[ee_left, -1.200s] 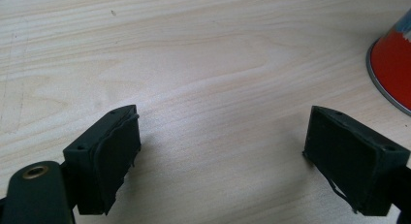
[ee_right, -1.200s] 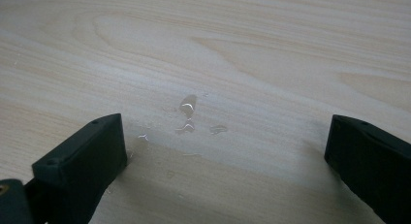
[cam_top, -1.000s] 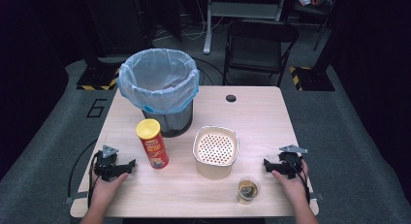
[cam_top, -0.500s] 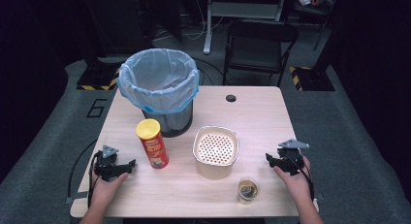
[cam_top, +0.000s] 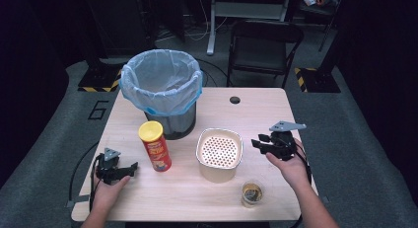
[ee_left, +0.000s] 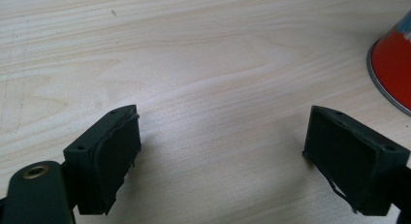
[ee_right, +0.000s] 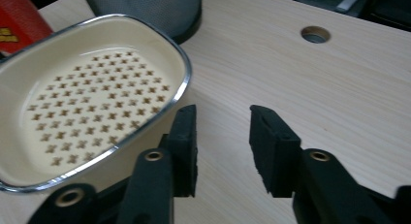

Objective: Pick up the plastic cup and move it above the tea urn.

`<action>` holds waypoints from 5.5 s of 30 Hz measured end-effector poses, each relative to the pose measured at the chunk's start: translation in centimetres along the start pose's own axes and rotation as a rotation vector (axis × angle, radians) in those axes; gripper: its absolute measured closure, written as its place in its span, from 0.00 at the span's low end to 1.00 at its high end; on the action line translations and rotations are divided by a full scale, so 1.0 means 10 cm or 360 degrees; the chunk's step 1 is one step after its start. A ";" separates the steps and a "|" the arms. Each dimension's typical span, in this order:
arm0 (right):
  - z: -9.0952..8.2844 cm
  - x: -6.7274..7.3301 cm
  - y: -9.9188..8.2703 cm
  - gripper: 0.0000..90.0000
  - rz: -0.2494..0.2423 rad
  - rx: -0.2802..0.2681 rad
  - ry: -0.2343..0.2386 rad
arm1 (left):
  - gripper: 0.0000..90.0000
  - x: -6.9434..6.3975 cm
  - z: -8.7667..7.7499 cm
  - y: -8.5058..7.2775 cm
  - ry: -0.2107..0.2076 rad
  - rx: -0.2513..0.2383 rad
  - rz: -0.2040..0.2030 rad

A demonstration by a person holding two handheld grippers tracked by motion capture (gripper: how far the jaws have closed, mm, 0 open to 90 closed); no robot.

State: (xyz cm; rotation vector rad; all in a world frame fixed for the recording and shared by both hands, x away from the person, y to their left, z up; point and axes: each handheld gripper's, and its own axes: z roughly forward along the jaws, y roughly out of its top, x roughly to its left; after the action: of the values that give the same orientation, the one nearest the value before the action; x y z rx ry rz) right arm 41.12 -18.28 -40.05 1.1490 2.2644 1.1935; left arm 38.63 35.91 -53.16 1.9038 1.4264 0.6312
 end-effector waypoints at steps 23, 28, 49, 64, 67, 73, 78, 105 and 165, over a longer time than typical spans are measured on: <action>0.51 0.13 0.22 0.82 -0.0083 0.0102 0.0144 | 0.14 0.00 0.00 0.00 -0.0001 0.0000 0.0004; 0.48 0.16 0.19 0.85 -0.0103 0.0093 0.0155 | 0.14 0.00 0.00 0.00 -0.0002 0.0000 0.0004; -0.11 0.41 -0.01 0.46 -0.0110 -0.0065 0.0108 | 0.14 0.00 0.00 0.00 -0.0001 0.0000 0.0005; -0.46 0.65 -0.62 0.27 -0.0047 -0.0029 0.0106 | 0.14 0.00 0.00 0.00 0.0001 0.0000 -0.0004; -0.45 0.71 -0.69 0.23 -0.0038 -0.0020 0.0105 | 0.14 0.00 0.00 0.00 0.0001 0.0000 -0.0005; -0.44 0.81 -0.80 0.16 -0.0045 0.0006 0.0066 | 0.14 0.00 0.00 0.00 0.0001 0.0000 -0.0005; -0.43 0.93 -0.91 0.16 -0.0096 0.0016 0.0043 | 0.14 0.00 0.00 0.00 0.0001 -0.0001 -0.0005; -0.19 1.05 -1.16 0.21 -0.0169 0.0060 -0.0078 | 0.14 0.00 0.00 0.00 0.0002 0.0004 -0.0003; -0.25 0.17 -0.73 0.36 -0.0172 0.0046 0.0027 | 0.14 -0.01 0.00 0.00 0.0002 0.0000 -0.0005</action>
State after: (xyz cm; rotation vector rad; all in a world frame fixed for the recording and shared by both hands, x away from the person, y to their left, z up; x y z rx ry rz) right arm 34.89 -20.61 -44.35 1.0161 2.3315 1.1371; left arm 38.62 35.86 -53.16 1.9011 1.4303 0.6308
